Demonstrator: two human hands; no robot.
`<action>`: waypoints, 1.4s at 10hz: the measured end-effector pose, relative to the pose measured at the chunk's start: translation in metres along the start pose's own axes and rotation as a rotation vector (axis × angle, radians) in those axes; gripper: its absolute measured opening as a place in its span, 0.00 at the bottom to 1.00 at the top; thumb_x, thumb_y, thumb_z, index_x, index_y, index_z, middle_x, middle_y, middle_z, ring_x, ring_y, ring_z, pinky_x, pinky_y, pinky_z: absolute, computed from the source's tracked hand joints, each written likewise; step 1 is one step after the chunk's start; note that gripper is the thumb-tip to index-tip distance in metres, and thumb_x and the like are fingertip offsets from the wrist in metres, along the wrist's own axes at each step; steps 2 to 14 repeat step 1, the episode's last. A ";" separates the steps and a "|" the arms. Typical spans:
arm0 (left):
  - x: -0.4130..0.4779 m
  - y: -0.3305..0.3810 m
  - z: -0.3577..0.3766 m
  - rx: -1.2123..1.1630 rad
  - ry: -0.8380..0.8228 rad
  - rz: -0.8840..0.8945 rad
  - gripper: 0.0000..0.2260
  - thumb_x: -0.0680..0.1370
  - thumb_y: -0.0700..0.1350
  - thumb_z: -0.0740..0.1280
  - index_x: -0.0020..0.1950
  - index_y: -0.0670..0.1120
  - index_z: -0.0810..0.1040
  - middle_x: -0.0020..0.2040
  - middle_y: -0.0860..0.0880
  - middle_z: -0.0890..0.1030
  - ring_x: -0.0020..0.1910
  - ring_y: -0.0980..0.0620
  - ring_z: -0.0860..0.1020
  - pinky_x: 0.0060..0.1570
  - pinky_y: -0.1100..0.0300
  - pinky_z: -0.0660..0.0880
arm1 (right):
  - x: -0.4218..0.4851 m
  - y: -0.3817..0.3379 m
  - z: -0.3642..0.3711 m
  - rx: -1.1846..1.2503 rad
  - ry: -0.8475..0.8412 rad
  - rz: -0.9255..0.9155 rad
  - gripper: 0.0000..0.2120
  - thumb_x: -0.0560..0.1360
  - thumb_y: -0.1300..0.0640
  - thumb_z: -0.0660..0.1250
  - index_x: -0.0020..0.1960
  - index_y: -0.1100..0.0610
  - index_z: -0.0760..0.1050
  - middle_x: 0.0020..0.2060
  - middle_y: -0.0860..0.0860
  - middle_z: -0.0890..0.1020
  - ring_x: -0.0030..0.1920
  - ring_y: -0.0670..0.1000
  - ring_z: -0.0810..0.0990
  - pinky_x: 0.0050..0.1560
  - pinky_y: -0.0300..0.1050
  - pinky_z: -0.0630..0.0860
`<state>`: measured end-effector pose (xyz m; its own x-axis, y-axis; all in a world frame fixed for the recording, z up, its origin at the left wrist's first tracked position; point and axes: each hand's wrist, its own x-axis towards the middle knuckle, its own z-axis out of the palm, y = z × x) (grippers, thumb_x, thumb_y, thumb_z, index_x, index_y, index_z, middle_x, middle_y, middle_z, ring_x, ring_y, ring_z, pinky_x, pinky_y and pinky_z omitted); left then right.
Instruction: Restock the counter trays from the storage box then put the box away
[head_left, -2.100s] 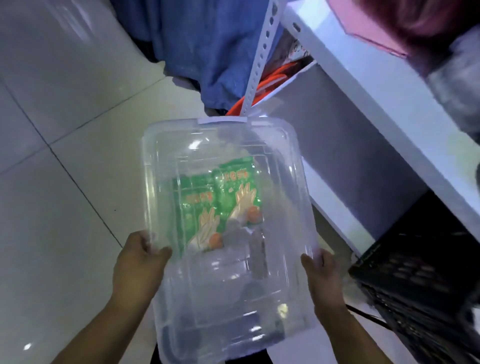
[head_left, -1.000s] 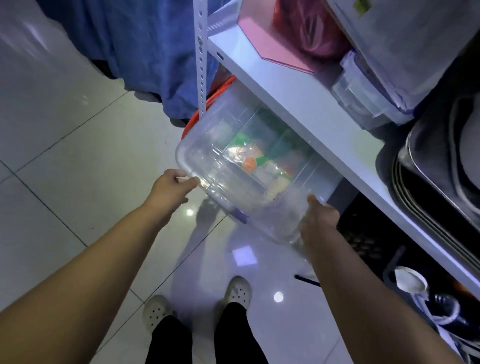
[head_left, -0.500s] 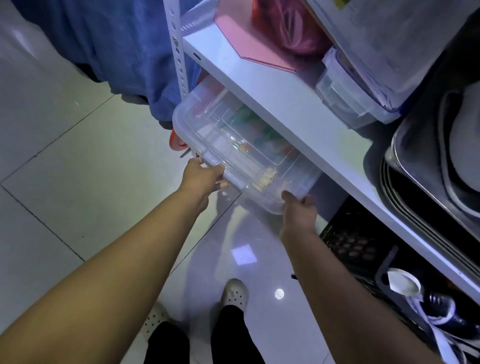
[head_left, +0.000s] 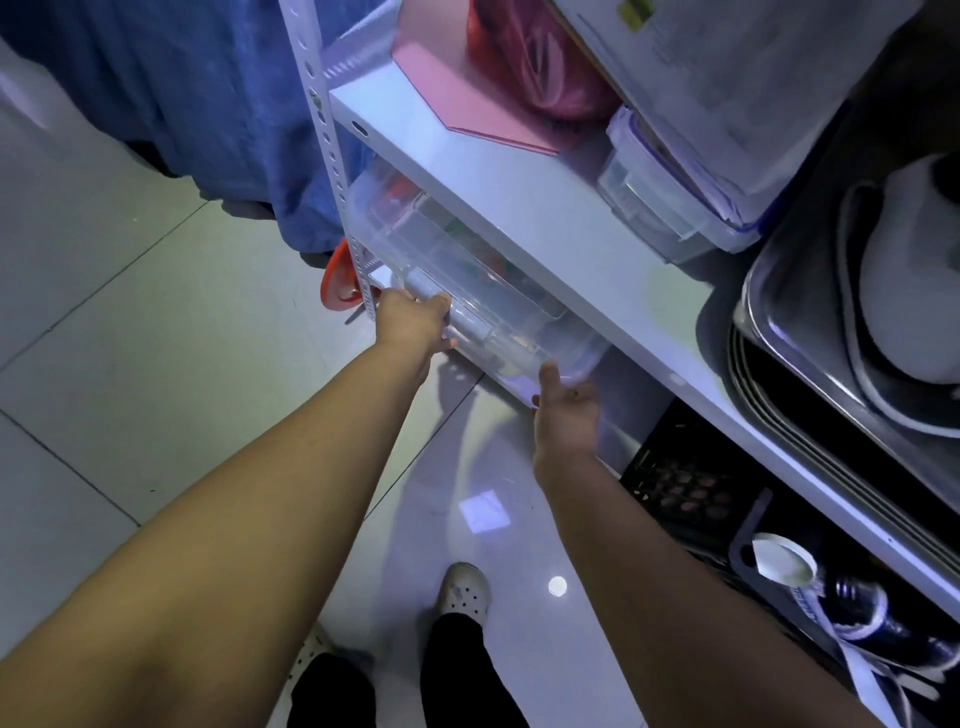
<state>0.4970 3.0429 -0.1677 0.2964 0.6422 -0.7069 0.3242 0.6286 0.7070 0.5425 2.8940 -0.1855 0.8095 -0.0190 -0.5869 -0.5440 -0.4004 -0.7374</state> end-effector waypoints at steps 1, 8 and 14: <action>-0.015 0.000 -0.011 0.193 0.049 0.039 0.13 0.75 0.39 0.65 0.59 0.37 0.71 0.50 0.40 0.78 0.48 0.40 0.78 0.53 0.45 0.78 | -0.012 -0.006 -0.011 -0.105 -0.028 0.051 0.17 0.75 0.55 0.68 0.59 0.62 0.70 0.43 0.56 0.75 0.44 0.53 0.73 0.48 0.43 0.68; -0.015 0.000 -0.011 0.193 0.049 0.039 0.13 0.75 0.39 0.65 0.59 0.37 0.71 0.50 0.40 0.78 0.48 0.40 0.78 0.53 0.45 0.78 | -0.012 -0.006 -0.011 -0.105 -0.028 0.051 0.17 0.75 0.55 0.68 0.59 0.62 0.70 0.43 0.56 0.75 0.44 0.53 0.73 0.48 0.43 0.68; -0.015 0.000 -0.011 0.193 0.049 0.039 0.13 0.75 0.39 0.65 0.59 0.37 0.71 0.50 0.40 0.78 0.48 0.40 0.78 0.53 0.45 0.78 | -0.012 -0.006 -0.011 -0.105 -0.028 0.051 0.17 0.75 0.55 0.68 0.59 0.62 0.70 0.43 0.56 0.75 0.44 0.53 0.73 0.48 0.43 0.68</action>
